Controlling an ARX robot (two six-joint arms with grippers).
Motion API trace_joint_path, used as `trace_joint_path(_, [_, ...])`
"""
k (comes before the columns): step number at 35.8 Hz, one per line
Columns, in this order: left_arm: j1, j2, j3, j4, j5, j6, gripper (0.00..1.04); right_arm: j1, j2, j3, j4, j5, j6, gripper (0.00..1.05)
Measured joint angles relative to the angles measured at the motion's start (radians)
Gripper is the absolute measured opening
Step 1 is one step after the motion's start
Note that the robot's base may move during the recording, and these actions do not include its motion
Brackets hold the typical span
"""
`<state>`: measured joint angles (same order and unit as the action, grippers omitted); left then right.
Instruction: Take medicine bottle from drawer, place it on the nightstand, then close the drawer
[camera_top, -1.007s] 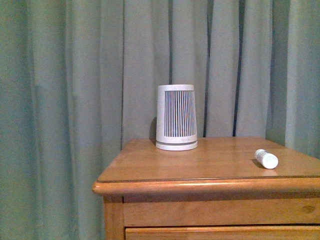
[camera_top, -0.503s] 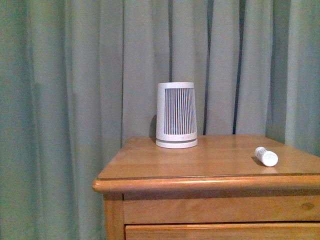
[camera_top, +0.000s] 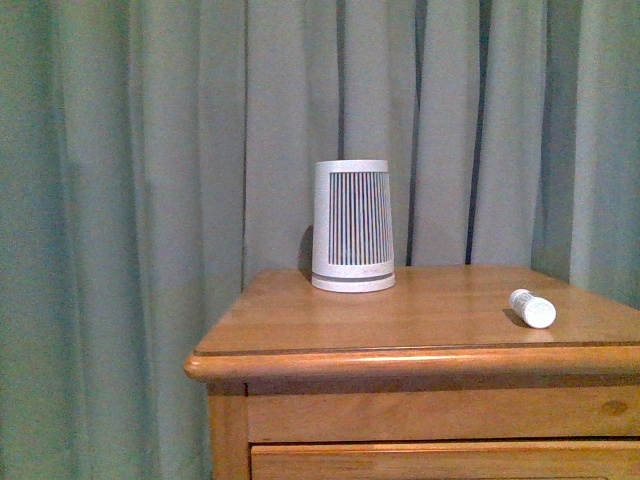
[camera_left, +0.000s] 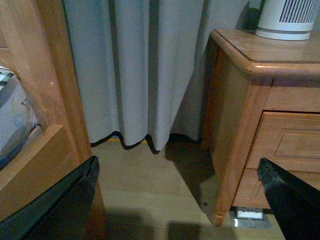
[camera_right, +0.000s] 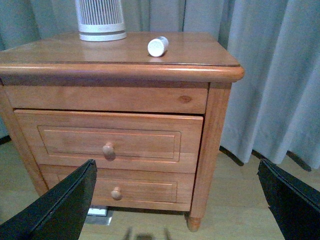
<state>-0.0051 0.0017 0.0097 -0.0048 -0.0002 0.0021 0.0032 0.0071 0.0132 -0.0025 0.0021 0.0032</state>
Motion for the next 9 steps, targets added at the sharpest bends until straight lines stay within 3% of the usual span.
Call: trace_joint_path(9, [0.0, 0.0, 0.0, 0.0, 0.0, 0.0, 0.98, 0.0, 0.0, 0.0, 0.0, 0.0, 0.0, 0.98])
